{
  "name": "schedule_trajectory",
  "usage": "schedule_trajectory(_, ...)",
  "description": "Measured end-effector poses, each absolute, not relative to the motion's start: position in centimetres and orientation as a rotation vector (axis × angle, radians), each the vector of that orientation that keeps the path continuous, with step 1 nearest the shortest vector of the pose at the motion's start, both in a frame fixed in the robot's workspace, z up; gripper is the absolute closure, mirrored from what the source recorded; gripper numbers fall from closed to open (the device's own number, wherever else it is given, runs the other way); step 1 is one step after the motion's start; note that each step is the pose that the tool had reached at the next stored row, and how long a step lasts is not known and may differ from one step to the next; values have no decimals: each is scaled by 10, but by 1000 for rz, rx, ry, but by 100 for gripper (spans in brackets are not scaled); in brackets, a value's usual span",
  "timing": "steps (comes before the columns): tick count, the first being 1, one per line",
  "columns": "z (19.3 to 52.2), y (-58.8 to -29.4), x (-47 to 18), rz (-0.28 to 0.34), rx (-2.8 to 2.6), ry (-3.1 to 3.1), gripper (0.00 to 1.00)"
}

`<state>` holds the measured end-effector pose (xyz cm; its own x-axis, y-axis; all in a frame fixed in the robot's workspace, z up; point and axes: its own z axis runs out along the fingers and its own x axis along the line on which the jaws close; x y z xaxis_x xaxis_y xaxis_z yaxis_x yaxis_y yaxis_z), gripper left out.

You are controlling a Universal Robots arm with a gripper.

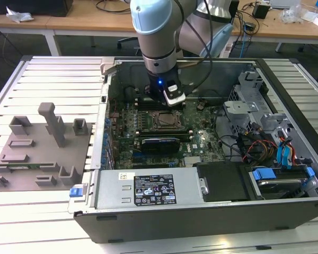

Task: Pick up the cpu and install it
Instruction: 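Install the first cpu locking lever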

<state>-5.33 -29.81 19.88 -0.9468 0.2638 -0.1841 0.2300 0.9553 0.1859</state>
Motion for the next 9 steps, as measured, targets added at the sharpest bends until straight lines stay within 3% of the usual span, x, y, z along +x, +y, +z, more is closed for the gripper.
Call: schedule_trajectory(9,197,-299,-54,245,370,2893,89)
